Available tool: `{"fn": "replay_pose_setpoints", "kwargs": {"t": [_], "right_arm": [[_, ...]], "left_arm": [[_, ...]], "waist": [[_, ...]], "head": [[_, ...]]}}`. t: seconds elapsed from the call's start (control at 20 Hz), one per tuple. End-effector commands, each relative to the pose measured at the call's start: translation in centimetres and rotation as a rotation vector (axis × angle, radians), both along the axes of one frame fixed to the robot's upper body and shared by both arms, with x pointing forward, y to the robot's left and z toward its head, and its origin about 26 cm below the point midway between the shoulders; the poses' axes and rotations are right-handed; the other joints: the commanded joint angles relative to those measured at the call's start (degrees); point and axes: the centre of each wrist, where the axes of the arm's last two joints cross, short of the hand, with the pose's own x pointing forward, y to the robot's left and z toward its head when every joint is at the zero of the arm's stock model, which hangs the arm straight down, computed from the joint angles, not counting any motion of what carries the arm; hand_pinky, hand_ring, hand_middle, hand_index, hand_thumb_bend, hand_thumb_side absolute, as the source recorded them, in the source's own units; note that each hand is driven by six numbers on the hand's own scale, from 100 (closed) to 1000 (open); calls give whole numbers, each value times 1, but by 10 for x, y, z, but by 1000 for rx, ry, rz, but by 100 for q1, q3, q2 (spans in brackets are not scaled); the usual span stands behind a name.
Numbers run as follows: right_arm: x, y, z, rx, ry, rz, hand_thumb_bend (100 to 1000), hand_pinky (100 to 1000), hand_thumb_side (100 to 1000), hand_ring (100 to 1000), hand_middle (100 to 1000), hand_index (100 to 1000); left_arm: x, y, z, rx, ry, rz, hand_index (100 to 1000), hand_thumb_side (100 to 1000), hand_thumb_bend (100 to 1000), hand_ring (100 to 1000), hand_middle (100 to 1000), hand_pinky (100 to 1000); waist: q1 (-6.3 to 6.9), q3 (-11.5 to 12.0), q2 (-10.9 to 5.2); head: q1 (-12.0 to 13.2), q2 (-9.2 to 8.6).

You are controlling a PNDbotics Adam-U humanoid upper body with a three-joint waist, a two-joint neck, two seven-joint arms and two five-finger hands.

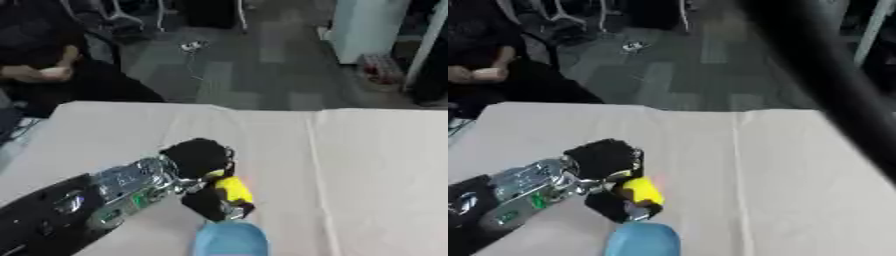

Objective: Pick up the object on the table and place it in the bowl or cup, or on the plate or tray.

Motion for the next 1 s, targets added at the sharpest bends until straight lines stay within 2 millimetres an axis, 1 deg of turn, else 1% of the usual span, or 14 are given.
{"fn": "replay_pose_setpoints", "kwargs": {"t": [0.05,0.4,0.7,1.0], "right_arm": [[-2,1,3,-4,-15,-1,100,360,1000,548,597,283],[-2,2,2,-5,-15,-4,100,359,1000,548,597,280],[-2,3,2,-7,-15,-5,100,360,1000,548,597,279],[-2,3,2,-6,-17,-3,100,360,1000,548,597,280]], "left_arm": [[-5,2,3,20,-1,-16,156,881,229,100,100,100],[-10,-3,-11,5,-77,-17,157,892,221,100,100,100],[-14,-5,-19,-6,-56,-23,161,894,221,100,100,100],[-14,-9,-21,-18,-48,-49,167,903,223,100,100,100]], "waist": [[-22,14,-66],[-35,20,-65],[-37,13,-64],[-38,-6,-62]], "head": [[-5,10],[-10,-9],[-13,-27],[-5,-28]]}}
